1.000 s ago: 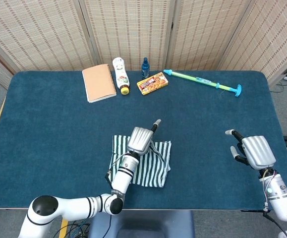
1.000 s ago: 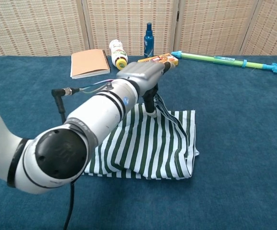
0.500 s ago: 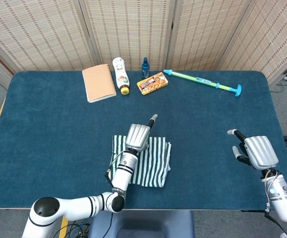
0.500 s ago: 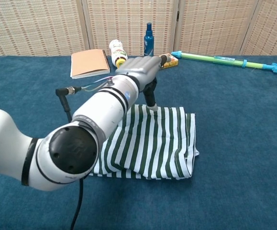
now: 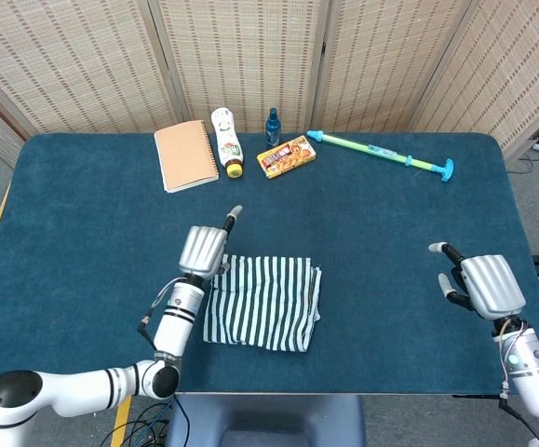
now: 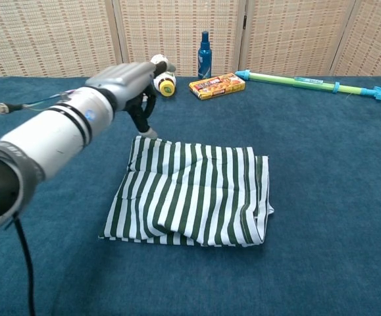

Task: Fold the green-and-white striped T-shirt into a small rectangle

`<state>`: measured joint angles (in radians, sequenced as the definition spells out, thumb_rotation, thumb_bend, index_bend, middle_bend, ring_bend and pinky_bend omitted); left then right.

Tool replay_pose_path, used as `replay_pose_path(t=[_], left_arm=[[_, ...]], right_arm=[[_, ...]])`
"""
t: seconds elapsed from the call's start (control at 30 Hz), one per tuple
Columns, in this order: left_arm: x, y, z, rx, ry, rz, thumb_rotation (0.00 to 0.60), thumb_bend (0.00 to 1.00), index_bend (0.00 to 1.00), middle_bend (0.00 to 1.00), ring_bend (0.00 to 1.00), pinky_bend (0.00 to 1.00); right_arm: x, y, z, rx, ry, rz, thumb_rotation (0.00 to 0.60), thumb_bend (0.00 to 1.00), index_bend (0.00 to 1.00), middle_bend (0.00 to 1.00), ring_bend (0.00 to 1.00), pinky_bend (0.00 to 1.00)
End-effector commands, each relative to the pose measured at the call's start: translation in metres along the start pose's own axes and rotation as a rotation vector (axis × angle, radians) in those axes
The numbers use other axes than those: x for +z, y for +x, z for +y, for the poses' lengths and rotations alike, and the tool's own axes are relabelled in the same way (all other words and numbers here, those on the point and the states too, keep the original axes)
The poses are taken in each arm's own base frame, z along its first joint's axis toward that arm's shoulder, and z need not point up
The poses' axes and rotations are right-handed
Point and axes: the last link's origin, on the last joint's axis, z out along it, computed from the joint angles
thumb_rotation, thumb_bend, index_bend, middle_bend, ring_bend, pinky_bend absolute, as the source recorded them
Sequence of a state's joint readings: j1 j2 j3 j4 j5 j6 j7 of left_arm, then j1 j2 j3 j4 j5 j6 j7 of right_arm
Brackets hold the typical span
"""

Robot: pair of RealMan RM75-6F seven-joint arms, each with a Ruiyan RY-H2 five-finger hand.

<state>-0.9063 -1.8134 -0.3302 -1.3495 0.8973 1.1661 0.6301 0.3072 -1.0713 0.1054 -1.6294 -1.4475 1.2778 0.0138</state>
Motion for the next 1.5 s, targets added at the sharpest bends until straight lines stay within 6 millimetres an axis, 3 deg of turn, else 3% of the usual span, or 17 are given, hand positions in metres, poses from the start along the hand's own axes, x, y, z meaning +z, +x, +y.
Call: replay_pose_path(t=[0.03, 0.2, 0.3, 0.43, 0.6, 0.83, 1.1, 1.5], left_arm=[[-0.018, 0.006, -0.035, 0.023, 0.025, 0.005, 0.6, 0.13, 0.0, 0.66, 0.65, 0.89], [-0.045, 0.009, -0.075, 0.046, 0.048, 0.008, 0.6, 0.13, 0.02, 0.61, 0.56, 0.78], [-0.063, 0.01, -0.099, 0.058, 0.071, 0.021, 0.6, 0.13, 0.04, 0.57, 0.51, 0.72], [-0.085, 0.013, -0.132, 0.051, 0.12, 0.035, 0.6, 0.13, 0.05, 0.51, 0.44, 0.63], [-0.115, 0.022, -0.169, 0.042, 0.176, 0.048, 0.6, 0.13, 0.05, 0.41, 0.32, 0.51], [-0.153, 0.039, -0.204, 0.059, 0.226, 0.111, 0.6, 0.13, 0.05, 0.35, 0.27, 0.46], [-0.194, 0.053, -0.227, 0.071, 0.262, 0.142, 0.6, 0.13, 0.07, 0.35, 0.27, 0.46], [-0.25, 0.057, -0.229, 0.085, 0.336, 0.126, 0.6, 0.13, 0.1, 0.35, 0.27, 0.46]], right_arm=[[0.0, 0.0, 0.001, -0.002, -0.004, 0.003, 0.6, 0.48, 0.25, 0.94, 0.95, 1.0], [-0.001, 0.001, 0.009, -0.023, -0.024, -0.005, 0.6, 0.48, 0.3, 0.84, 0.84, 1.0], [-0.002, 0.001, 0.012, -0.029, -0.027, -0.006, 0.6, 0.48, 0.32, 0.75, 0.75, 0.94], [-0.004, -0.002, 0.018, -0.036, -0.009, -0.034, 0.6, 0.48, 0.32, 0.62, 0.61, 0.8], [-0.008, -0.008, 0.027, -0.066, 0.002, -0.116, 0.6, 0.48, 0.3, 0.43, 0.38, 0.52], [-0.016, -0.015, 0.035, -0.094, 0.009, -0.112, 0.6, 0.48, 0.12, 0.18, 0.14, 0.26], [-0.037, -0.021, 0.044, -0.113, -0.019, -0.049, 0.6, 0.48, 0.08, 0.14, 0.1, 0.23], [-0.069, -0.025, 0.053, -0.107, -0.087, -0.01, 0.6, 0.48, 0.08, 0.14, 0.11, 0.22]])
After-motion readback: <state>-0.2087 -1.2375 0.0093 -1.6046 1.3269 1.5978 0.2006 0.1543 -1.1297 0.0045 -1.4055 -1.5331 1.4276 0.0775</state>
